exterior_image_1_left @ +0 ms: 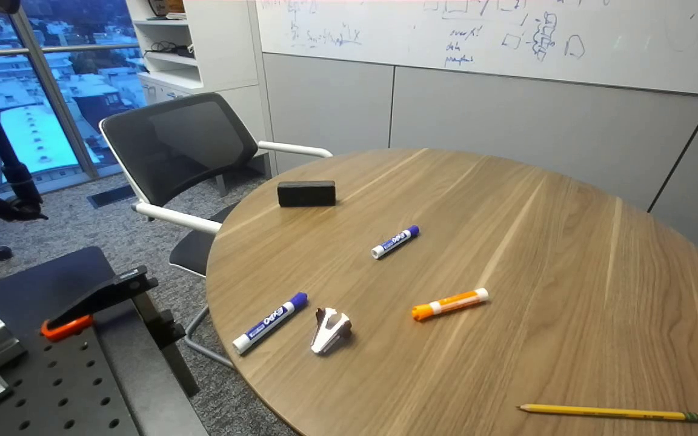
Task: Move the orange marker to the left
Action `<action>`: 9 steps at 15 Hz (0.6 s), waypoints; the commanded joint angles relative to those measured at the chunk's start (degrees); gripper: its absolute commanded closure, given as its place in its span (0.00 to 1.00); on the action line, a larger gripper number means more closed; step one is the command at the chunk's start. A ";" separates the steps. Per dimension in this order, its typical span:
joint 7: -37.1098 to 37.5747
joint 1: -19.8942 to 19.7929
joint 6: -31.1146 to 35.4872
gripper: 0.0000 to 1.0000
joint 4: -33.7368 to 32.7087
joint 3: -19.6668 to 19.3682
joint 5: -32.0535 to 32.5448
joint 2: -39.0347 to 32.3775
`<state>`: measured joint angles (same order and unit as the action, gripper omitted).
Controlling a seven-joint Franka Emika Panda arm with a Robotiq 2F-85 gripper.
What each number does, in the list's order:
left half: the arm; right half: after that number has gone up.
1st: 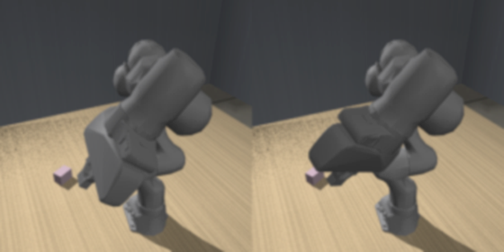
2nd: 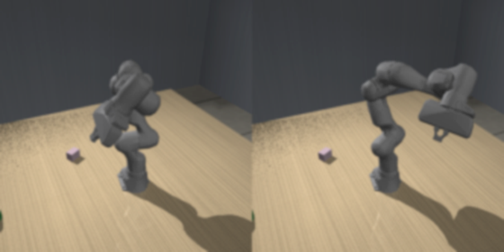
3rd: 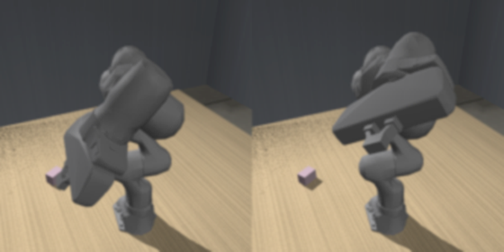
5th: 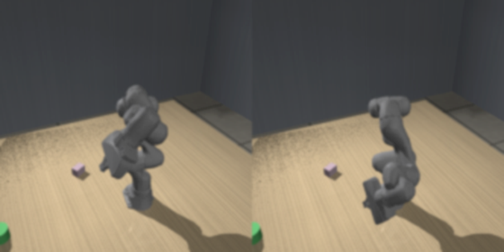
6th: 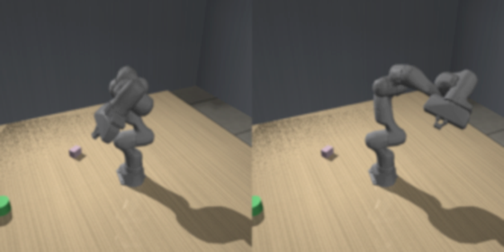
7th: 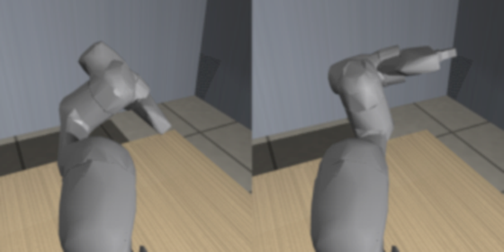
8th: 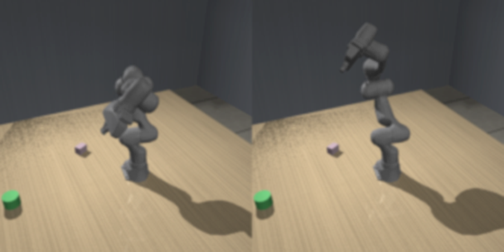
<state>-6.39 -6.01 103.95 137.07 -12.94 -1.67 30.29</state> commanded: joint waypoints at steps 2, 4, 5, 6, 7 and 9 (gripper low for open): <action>7.46 0.63 9.16 0.00 -1.60 5.67 -1.52 -9.71; 9.58 1.04 14.34 0.00 -2.94 7.33 -1.13 -15.00; 10.00 1.25 17.12 0.00 -3.65 7.92 -0.82 -17.92; 10.73 1.40 19.44 0.00 -4.70 8.38 -0.95 -20.78; 11.25 1.40 21.71 0.00 -5.72 8.72 -0.69 -23.52; 12.39 1.44 25.44 0.00 -8.29 9.01 -0.56 -28.75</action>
<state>3.74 -4.76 125.45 133.98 -4.41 -2.41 9.33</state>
